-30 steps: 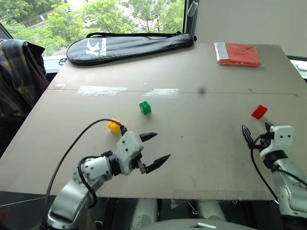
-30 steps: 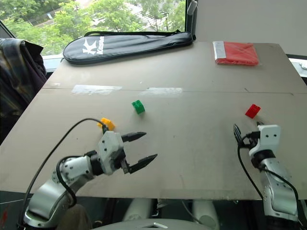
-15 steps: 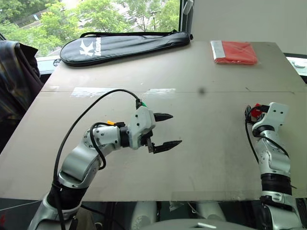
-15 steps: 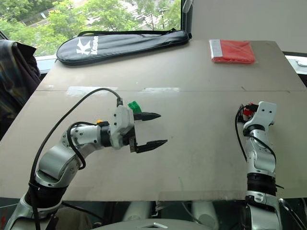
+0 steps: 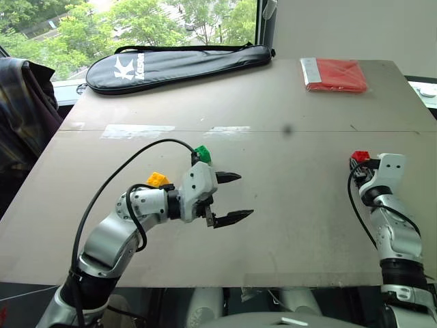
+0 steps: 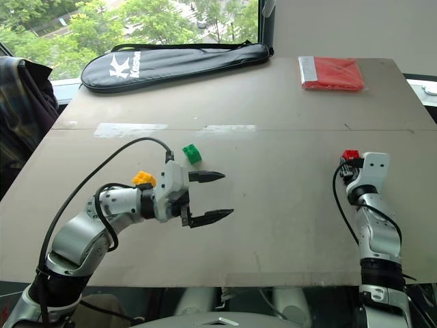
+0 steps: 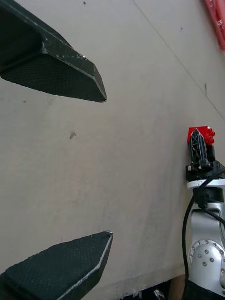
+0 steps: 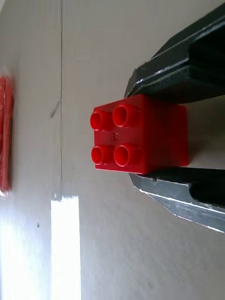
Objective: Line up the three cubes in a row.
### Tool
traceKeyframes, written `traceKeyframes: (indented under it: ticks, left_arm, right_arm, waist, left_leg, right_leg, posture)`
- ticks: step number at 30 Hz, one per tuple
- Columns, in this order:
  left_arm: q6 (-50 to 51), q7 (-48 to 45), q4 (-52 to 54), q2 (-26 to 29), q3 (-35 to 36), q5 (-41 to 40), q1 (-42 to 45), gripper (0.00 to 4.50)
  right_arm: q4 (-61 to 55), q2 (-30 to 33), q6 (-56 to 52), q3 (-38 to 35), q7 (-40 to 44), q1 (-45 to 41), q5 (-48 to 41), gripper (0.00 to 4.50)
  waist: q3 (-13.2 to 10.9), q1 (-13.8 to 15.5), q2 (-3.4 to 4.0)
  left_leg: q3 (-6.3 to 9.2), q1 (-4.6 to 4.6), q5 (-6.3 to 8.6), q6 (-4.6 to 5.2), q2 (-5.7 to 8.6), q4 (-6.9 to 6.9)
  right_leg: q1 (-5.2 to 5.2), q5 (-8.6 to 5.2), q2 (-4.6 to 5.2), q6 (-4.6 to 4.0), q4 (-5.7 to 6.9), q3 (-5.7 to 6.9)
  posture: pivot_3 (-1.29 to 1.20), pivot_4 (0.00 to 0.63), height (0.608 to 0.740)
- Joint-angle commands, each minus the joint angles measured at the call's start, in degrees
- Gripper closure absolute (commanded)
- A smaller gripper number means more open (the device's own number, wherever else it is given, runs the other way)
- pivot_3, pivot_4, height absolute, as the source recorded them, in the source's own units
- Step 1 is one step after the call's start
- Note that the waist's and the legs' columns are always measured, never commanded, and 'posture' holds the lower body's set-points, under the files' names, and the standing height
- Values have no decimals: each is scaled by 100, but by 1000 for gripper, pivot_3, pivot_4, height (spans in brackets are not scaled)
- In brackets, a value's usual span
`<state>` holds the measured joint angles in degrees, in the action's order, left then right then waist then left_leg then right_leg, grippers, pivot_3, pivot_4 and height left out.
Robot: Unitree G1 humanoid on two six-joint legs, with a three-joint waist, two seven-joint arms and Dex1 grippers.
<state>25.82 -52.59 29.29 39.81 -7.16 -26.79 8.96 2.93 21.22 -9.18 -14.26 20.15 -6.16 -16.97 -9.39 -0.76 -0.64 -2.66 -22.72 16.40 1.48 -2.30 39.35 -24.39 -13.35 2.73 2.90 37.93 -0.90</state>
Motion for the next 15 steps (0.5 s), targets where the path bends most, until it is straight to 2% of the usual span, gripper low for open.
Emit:
traceKeyframes:
  ticks: [1,5,9,12,15]
  left_arm:
    - [-111,-98,265,127,130,-27,-179,0]
    - [-186,-166,268,162,138,-17,-280,0]
    - [-180,-185,299,164,67,-10,-306,0]
    - [-144,-239,312,179,-15,-11,-270,0]
    - [-124,-343,256,180,-69,-30,-191,0]
  right_arm:
    - [-709,305,-100,122,636,534,-144,3217]
    - [-1606,226,-258,267,863,1223,-468,3217]
    - [-2216,223,-8,885,1414,1927,-432,3217]
    - [-1902,319,822,1192,2137,1895,-287,3217]
    - [-1245,679,1057,1248,3016,1403,-456,3217]
  waist:
    - [0,1,-1]
    - [1,2,-4]
    - [2,-4,-5]
    - [1,-12,-7]
    - [-1,2,-9]
  left_leg:
    - [1,2,0,0,-1,0]
    - [-1,10,-1,0,-1,4]
    - [0,12,-1,-1,-6,4]
    - [3,15,-1,-1,-6,5]
    - [0,15,-1,-1,-3,11]
  right_leg:
    - [2,0,0,0,0,2]
    - [3,-5,0,-11,3,-7]
    - [5,-6,-6,-11,7,3]
    - [5,-6,-6,-11,4,-7]
    - [5,-10,-4,-17,2,-16]
  posture:
    - [0,150,708]
    - [0,150,708]
    - [0,150,708]
    - [0,150,708]
    - [0,150,708]
